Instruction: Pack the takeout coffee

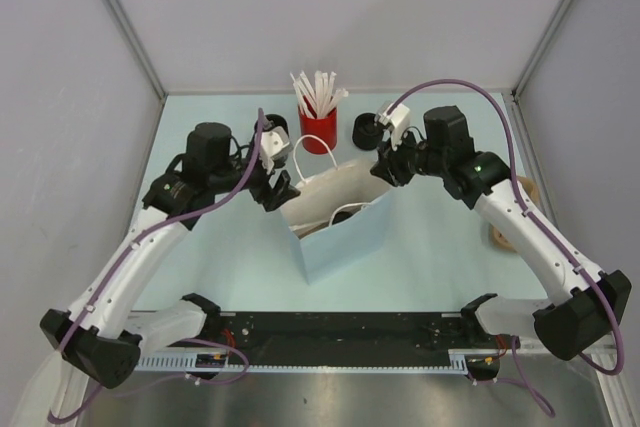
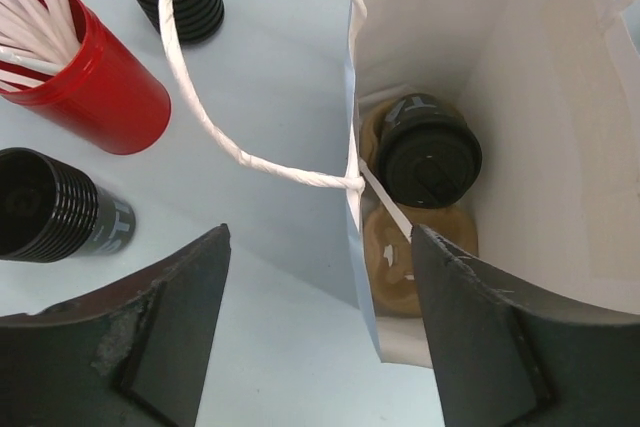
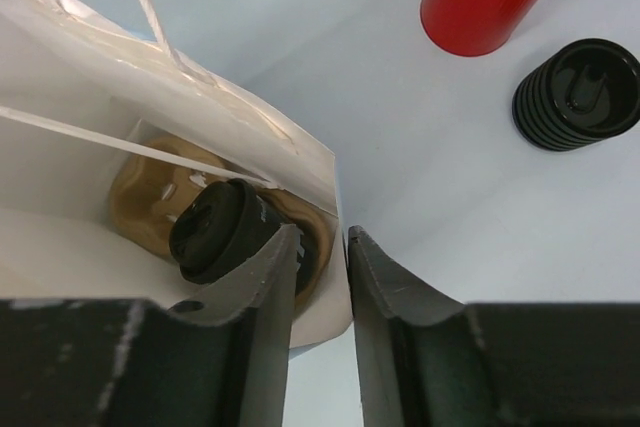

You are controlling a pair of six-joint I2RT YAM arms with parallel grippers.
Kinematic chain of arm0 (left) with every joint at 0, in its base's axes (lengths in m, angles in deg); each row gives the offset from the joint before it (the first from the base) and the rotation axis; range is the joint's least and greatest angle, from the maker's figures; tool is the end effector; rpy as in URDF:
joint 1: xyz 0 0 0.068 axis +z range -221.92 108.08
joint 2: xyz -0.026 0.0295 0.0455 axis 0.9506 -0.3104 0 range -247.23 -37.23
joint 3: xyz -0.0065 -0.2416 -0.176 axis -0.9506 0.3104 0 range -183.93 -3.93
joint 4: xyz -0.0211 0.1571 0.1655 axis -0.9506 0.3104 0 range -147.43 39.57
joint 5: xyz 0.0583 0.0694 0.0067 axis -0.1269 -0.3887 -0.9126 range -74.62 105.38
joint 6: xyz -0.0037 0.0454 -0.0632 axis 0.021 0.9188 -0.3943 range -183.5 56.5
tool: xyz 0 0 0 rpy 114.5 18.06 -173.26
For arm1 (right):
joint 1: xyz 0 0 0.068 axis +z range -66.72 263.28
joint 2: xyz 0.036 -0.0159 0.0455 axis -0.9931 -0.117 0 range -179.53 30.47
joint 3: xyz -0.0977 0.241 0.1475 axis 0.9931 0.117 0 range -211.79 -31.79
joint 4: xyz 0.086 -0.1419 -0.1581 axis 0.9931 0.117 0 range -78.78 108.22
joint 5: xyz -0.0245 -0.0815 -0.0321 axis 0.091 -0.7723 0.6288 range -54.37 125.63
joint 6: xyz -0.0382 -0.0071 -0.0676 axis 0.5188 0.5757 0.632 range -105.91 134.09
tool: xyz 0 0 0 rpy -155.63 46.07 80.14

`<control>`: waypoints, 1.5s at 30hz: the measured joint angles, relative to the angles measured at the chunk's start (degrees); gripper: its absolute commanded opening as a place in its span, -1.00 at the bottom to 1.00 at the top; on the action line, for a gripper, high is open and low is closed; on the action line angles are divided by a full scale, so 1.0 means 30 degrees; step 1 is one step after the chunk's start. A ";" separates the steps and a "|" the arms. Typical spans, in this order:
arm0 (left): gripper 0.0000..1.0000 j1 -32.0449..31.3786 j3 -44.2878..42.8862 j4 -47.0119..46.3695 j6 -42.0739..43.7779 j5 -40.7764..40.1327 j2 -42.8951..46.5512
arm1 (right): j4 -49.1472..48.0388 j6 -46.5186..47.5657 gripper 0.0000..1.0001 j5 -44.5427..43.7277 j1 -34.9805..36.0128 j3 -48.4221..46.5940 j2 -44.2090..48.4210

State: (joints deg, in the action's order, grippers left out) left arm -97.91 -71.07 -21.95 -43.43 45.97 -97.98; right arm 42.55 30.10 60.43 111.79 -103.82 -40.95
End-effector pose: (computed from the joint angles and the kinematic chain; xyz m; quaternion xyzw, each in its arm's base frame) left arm 0.1602 -0.1158 0.3865 0.4484 0.7129 -0.2523 0.4764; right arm 0.2085 0.1451 0.3829 -0.4198 0.7454 0.2381 0.4598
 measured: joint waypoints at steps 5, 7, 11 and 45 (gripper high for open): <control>0.29 -0.0372 -0.0117 0.0357 0.0379 -0.0583 -0.0335 | -0.0051 -0.0328 -0.70 -0.0386 0.0000 0.0000 0.0000; 0.17 -0.0466 -0.0226 0.0386 0.0488 -0.0787 -0.0437 | -0.0051 -0.0408 -0.70 -0.0605 0.0000 0.0000 0.0000; -0.07 -0.0729 -0.0648 0.0415 0.0619 -0.1253 -0.0787 | -0.0058 -0.0554 -0.70 -0.1020 -0.0007 0.0000 0.0022; -1.00 -0.2412 -0.3723 0.1035 0.1501 -0.2397 -0.4568 | 0.0488 -0.0838 -0.76 -0.1311 -0.0692 0.0000 0.1297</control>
State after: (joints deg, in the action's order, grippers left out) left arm -105.15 -82.24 -18.84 -38.93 38.78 -111.68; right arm 44.01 27.59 56.50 109.72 -103.82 -37.06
